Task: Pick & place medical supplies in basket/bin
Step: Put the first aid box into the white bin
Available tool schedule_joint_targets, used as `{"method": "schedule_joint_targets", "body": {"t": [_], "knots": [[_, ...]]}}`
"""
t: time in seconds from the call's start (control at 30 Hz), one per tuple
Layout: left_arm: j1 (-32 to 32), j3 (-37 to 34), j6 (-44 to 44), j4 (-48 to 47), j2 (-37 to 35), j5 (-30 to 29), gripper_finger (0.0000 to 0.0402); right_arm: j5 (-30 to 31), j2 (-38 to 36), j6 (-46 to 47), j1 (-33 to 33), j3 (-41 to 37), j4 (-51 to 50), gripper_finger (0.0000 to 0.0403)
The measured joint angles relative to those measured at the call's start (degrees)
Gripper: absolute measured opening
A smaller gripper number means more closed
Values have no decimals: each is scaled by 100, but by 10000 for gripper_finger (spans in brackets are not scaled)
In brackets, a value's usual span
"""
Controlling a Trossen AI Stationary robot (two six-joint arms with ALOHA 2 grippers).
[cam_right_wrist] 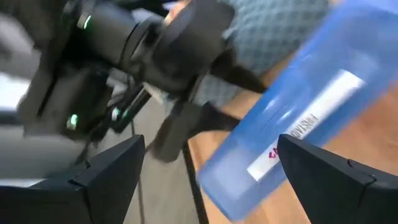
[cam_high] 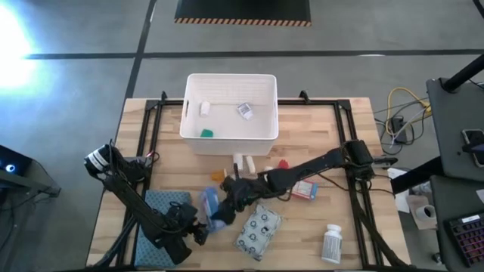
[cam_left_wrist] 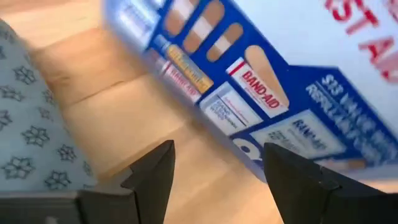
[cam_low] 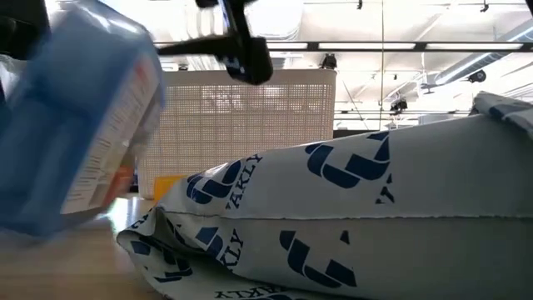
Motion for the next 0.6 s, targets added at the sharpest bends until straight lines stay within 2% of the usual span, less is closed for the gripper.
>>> {"method": "schedule_joint_targets", "body": {"t": [0.4, 0.5, 0.6], "knots": [[0, -58, -25, 64, -9, -10, 222, -6, 19, -344, 61, 204, -186, 359], [0, -73, -33, 63, -9, -5, 222, 124, -128, -253, 50, 202, -542, 359], [0, -74, -32, 62, -14, -3, 222, 364, -285, 326, -18, 301, -1315, 359]]}}
